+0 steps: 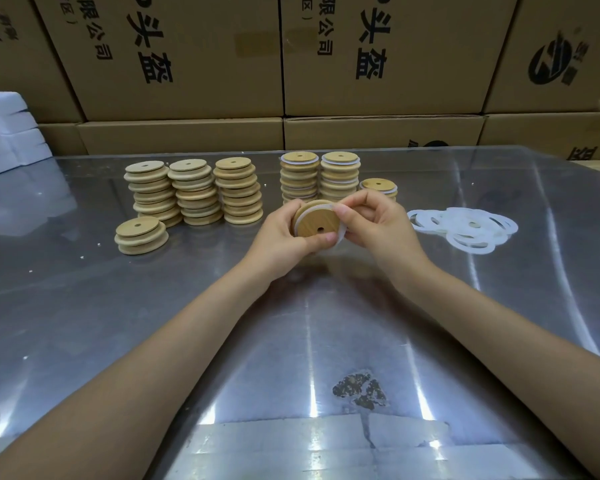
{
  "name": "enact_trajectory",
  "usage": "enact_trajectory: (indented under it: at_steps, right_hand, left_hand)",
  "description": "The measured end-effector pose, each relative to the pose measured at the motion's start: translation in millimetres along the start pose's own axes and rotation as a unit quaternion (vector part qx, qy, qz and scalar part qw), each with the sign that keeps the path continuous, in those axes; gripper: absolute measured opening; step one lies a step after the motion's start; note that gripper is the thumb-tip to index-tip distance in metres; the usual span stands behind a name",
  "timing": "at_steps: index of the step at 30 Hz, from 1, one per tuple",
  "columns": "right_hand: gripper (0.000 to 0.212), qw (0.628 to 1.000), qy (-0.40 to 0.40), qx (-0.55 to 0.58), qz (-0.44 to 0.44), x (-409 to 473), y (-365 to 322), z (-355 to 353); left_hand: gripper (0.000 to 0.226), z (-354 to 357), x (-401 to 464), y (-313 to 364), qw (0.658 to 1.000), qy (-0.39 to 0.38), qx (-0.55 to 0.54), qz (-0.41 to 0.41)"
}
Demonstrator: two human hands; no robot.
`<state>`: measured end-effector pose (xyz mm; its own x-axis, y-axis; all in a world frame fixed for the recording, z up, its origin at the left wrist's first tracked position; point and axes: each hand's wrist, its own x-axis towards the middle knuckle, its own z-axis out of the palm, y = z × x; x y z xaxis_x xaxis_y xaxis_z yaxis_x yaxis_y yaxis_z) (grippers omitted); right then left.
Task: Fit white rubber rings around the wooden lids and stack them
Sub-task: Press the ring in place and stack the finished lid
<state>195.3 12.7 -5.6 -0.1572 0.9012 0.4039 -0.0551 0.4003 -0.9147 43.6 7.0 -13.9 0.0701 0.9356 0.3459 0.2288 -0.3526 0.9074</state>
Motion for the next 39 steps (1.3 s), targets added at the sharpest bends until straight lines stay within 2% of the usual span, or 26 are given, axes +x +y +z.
enact_trajectory:
  at_steps: [4,6,8,10,11,17,22,24,31,35,39]
  right_hand:
    - [0.014,0.997,0.011,-0.058,-0.048,1,1,-2]
    - [0.016,0.993,-0.004,-0.088,-0.077,1,2,-3]
    - [0.019,0.986,-0.015,-0.136,-0.094,-1,5,-3]
    - [0.022,0.979,-0.009,-0.183,-0.095,-2,6,-3]
    - [0.022,0.978,-0.004,-0.186,-0.090,-2,6,-3]
    - [0.017,0.998,0.001,-0.050,-0.040,2,3,-2]
    - [0.015,0.995,-0.003,-0.068,-0.075,0,0,-3]
    - [0.015,0.993,-0.006,-0.090,-0.078,0,2,-3]
    - [0.012,0.999,0.018,-0.002,0.028,2,3,-2]
    - [0.010,0.999,0.006,-0.022,0.043,3,2,-7]
    - [0.009,0.997,-0.024,-0.060,0.049,0,5,-10]
  left_hand:
    - [0.027,2,-3,-1,0.996,-0.013,-0.087,-0.031]
    - [0.024,2,-4,1,0.995,-0.012,-0.094,-0.033]
    - [0.022,0,-3,1,1.000,0.006,0.007,0.007]
    - [0.022,-2,-2,0,0.986,0.017,0.154,0.059]
    - [0.023,-3,-1,-1,0.982,0.019,0.177,0.068]
    - [0.024,-3,2,1,0.996,-0.006,0.073,0.047]
    - [0.023,0,0,2,0.999,0.016,-0.028,0.010]
    - [0.023,-1,0,2,0.999,0.021,-0.030,0.010]
    - [0.021,-2,0,4,0.999,0.012,-0.036,-0.002]
    - [0.018,-1,-1,3,0.996,0.017,-0.080,-0.026]
    - [0.025,-3,1,1,0.992,0.031,-0.111,-0.054]
